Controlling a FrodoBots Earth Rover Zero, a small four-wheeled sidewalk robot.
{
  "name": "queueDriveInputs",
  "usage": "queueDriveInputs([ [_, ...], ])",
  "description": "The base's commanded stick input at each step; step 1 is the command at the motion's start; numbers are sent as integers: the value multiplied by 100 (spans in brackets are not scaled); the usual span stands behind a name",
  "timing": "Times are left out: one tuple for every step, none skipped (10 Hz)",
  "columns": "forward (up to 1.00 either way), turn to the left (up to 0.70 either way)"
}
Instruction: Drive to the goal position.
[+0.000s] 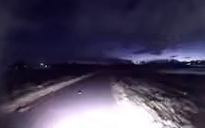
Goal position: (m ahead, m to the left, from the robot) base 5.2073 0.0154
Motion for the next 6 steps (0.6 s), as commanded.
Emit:
queueDriveInputs([
  [70, 0],
  [70, 0],
  [70, 0],
  [70, 0],
  [70, 0],
  [70, 0],
])
